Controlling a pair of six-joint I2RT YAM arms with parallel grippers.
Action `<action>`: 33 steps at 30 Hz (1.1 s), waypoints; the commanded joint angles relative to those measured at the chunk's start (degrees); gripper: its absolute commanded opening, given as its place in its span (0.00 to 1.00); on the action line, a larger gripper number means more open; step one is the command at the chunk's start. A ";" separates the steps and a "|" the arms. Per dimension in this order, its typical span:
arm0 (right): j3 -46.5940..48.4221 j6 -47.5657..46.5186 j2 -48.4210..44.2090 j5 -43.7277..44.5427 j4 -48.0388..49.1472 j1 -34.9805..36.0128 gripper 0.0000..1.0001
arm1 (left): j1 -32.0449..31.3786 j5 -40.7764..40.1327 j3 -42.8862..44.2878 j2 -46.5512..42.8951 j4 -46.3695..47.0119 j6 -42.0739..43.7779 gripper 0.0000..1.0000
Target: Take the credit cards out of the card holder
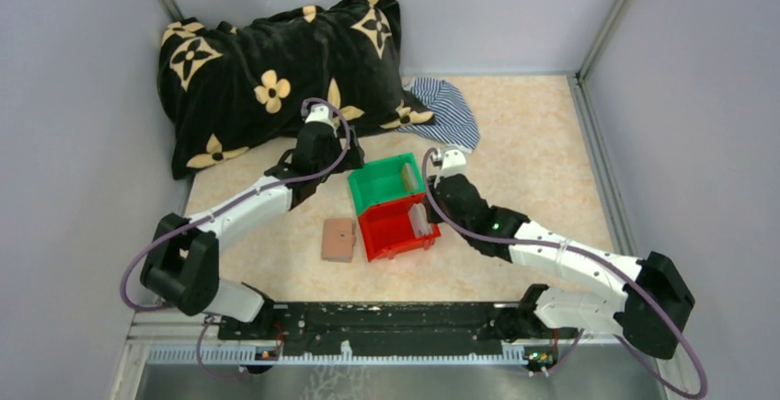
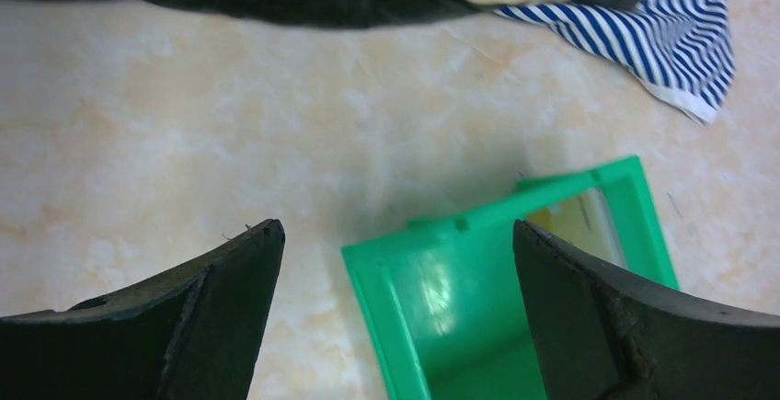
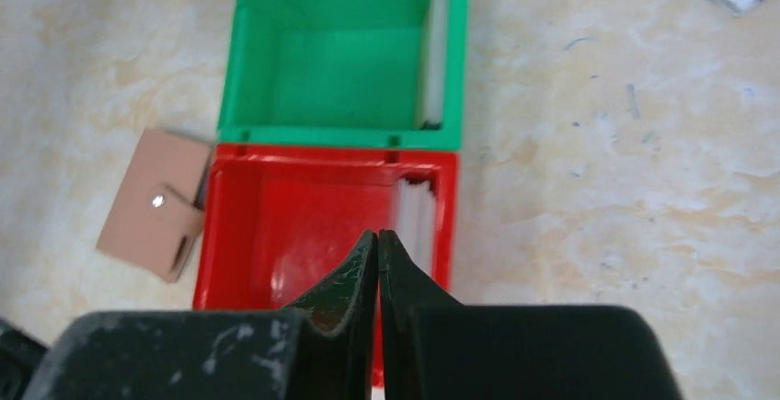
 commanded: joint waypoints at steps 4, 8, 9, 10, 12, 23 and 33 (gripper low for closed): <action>2.62 0.88 1.30 -0.02 3.67 8.71 0.00 | 7.01 1.78 4.02 7.56 12.13 5.28 0.99; 5.83 -1.47 6.80 5.29 1.87 15.89 0.00 | 9.82 4.08 5.31 11.91 16.26 4.76 0.99; 6.85 -2.14 8.11 6.66 1.25 17.93 0.00 | 10.15 4.57 5.71 12.68 17.00 4.71 0.99; 7.83 -2.31 9.34 7.55 0.72 19.48 0.00 | 10.30 4.83 6.41 13.41 17.32 4.88 0.99; 8.71 -2.34 11.04 6.70 1.14 21.79 0.00 | 10.46 5.50 8.68 15.65 16.78 5.41 0.99; 7.61 -2.24 12.58 1.39 1.80 29.73 0.00 | 10.50 8.89 12.62 25.33 18.80 5.08 0.99; 0.35 1.88 10.78 2.66 -0.91 30.49 0.00 | 10.42 12.92 9.73 25.94 20.31 5.12 0.99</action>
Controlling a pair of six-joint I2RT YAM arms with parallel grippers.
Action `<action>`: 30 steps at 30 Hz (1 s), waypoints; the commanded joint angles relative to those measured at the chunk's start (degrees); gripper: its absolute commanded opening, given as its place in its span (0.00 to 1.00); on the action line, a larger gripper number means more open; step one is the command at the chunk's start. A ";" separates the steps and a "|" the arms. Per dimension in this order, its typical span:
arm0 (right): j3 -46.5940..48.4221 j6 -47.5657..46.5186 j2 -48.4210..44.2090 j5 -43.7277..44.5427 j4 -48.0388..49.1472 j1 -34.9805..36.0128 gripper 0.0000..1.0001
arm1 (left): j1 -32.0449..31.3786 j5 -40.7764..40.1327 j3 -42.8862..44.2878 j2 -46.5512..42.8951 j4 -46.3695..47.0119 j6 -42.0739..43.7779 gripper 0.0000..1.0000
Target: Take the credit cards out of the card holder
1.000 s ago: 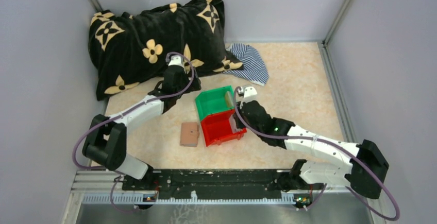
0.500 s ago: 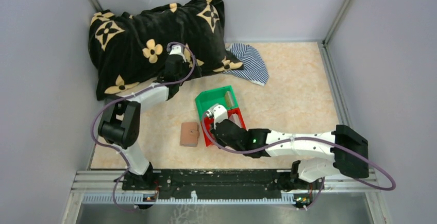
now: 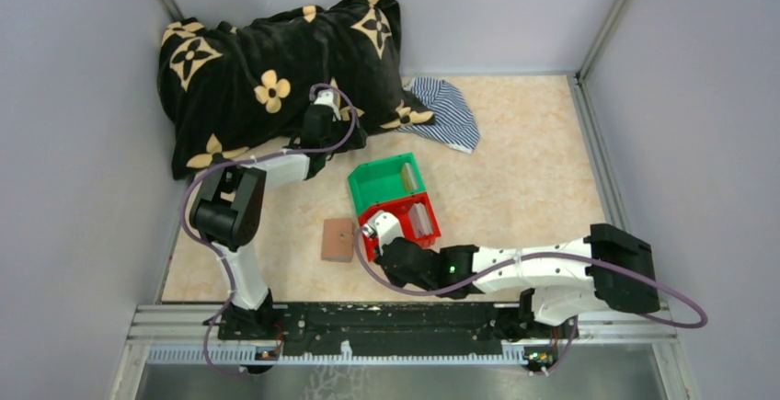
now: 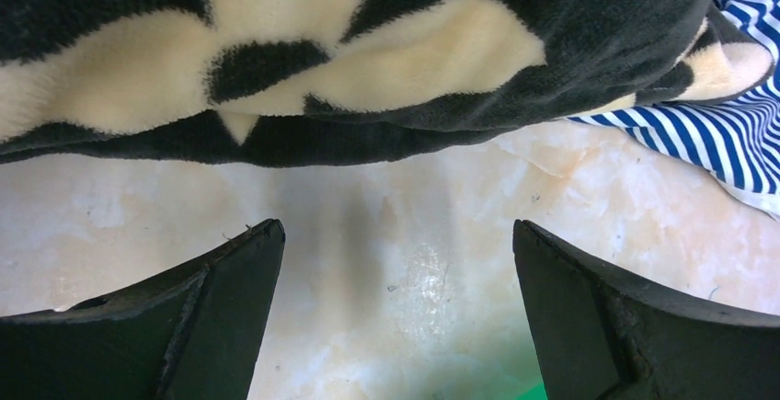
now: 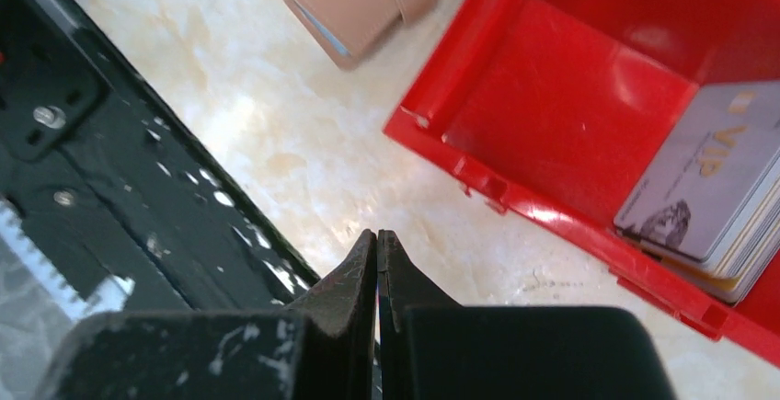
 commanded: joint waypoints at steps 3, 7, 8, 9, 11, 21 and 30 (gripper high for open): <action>-5.40 3.30 -1.68 1.23 -0.24 -2.07 0.00 | 0.03 3.81 -3.21 -1.99 2.36 0.14 0.99; -7.11 3.57 -3.01 0.92 0.19 -3.95 0.00 | 0.01 3.77 -5.31 -2.60 2.23 0.88 1.00; -7.67 3.51 -3.37 0.68 0.63 -4.55 0.00 | -0.02 3.77 -5.59 -2.48 2.18 0.98 0.99; -8.11 3.54 -3.59 0.45 0.78 -5.30 0.00 | -0.05 3.77 -5.85 -2.37 2.08 0.99 0.99; -8.94 3.44 -3.86 0.50 0.84 -6.76 0.00 | -0.08 4.67 -6.20 -2.23 2.05 0.57 0.99; -10.98 3.62 -4.62 -0.14 2.85 -12.58 0.00 | -1.55 6.08 -7.12 -2.12 0.64 0.03 0.99; -12.89 1.94 -6.13 -1.76 4.24 -18.44 0.00 | -2.42 6.66 -9.58 -4.19 -0.79 -0.93 0.99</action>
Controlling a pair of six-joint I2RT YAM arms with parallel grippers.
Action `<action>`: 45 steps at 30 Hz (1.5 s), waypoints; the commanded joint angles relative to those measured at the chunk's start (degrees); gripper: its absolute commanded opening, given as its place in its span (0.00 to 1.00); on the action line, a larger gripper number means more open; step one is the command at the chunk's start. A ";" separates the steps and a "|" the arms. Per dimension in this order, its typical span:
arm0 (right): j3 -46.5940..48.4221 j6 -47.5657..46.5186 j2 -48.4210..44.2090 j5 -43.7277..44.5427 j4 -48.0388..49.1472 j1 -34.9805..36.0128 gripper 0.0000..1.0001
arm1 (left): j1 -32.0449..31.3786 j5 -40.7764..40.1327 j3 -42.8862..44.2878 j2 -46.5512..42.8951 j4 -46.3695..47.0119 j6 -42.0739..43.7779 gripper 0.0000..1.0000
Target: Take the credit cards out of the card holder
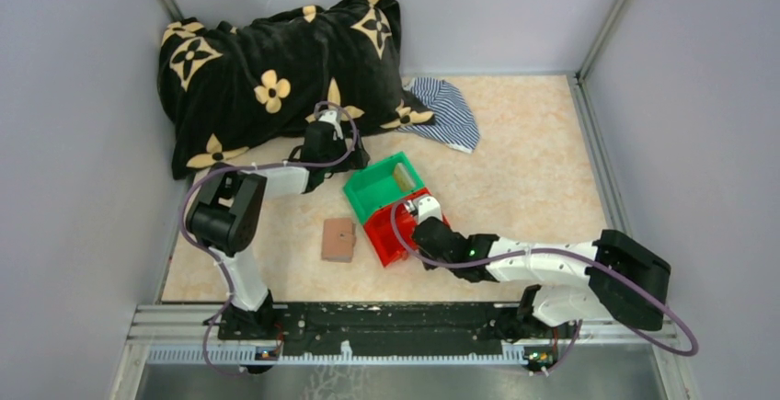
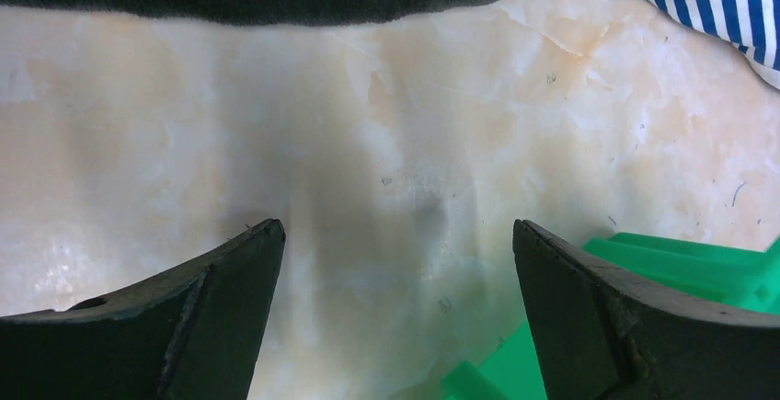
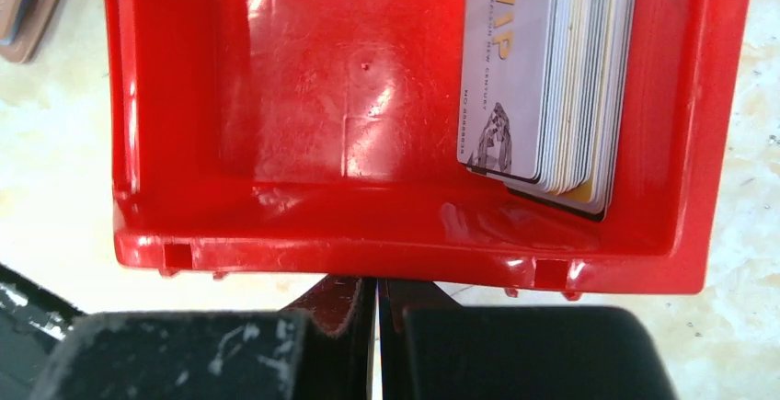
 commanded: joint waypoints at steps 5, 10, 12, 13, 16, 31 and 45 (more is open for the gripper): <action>-0.08 -2.91 -2.72 -2.77 4.68 -7.07 0.00 | -1.86 1.31 -3.50 -3.93 -2.54 -1.23 0.99; 1.07 -4.89 -0.36 -3.84 6.03 -9.86 0.00 | -2.92 1.36 -4.42 -4.70 -2.99 -1.79 0.99; 1.77 -5.62 0.70 -4.64 6.83 -11.30 0.00 | -3.45 1.17 -4.41 -4.72 -3.02 -1.86 0.99; 2.02 -5.90 1.13 -5.21 7.25 -12.00 0.00 | -3.63 1.03 -4.40 -4.59 -3.06 -1.88 0.99; 2.80 -6.83 2.39 -6.46 8.33 -13.66 0.00 | -4.09 0.84 -3.89 -4.11 -3.11 -2.04 0.99; 11.10 -9.89 14.17 -12.78 13.90 -24.37 0.00 | -5.01 2.49 1.52 0.65 -3.09 -3.03 0.99; 24.06 -14.19 27.17 -17.41 13.02 -31.73 0.00 | -5.13 1.70 1.96 -0.74 -4.44 -2.54 0.99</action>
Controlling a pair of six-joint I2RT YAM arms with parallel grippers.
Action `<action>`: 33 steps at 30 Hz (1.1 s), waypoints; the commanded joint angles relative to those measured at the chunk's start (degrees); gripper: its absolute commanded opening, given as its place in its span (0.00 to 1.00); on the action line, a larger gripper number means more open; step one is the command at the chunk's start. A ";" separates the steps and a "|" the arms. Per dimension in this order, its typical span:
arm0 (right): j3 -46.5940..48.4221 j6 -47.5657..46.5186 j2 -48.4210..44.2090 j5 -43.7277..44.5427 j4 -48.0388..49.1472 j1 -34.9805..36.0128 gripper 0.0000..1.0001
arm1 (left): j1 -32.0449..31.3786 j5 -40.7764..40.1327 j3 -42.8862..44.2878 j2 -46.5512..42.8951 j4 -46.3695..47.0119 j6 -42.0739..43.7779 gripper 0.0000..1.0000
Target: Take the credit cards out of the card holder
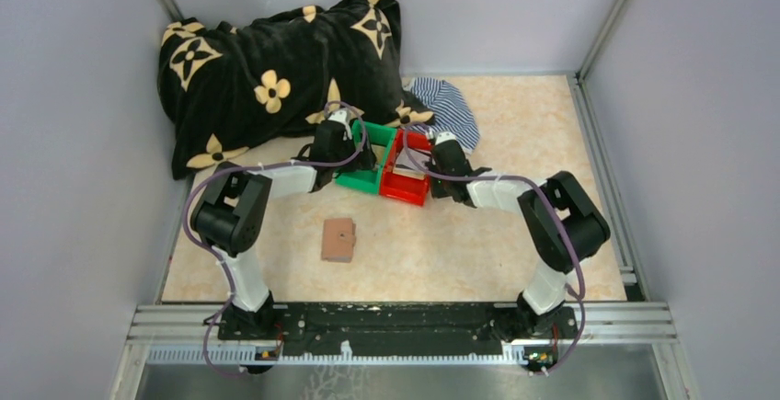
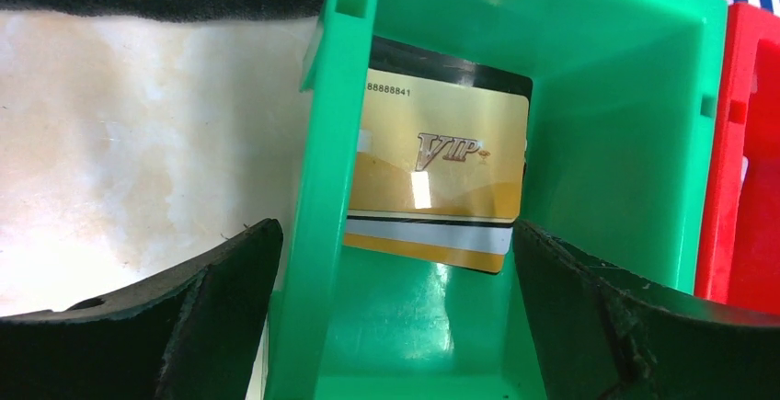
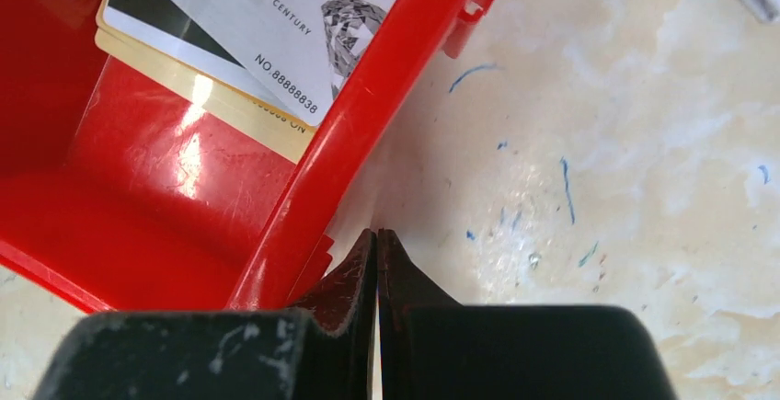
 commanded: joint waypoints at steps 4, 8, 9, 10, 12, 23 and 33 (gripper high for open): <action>5.26 -2.49 -0.15 -3.68 3.91 0.43 0.00 | -1.54 3.52 -0.93 -3.10 -0.33 -0.76 0.99; 5.13 -2.69 -5.82 -2.23 1.67 0.38 0.00 | -1.58 4.96 -0.18 -5.48 0.41 -0.92 0.99; 5.07 -2.82 -7.24 -2.04 0.97 0.40 0.00 | -1.58 5.45 0.10 -6.19 0.65 -1.07 0.99; 5.07 -2.86 -8.87 -1.94 0.27 0.43 0.00 | -1.55 5.80 0.32 -6.91 0.97 -1.20 0.99; 4.87 -3.03 -11.85 -1.87 -0.83 0.38 0.00 | -1.54 6.47 1.12 -8.12 0.96 -1.30 0.99; 10.46 -4.34 -15.13 -4.32 -5.92 2.32 0.00 | -1.63 6.72 2.18 -11.93 -0.96 -1.51 0.99; 12.47 -1.68 -4.27 -5.68 -2.11 2.76 0.00 | -1.62 3.69 -1.80 -15.83 -1.66 -1.21 0.99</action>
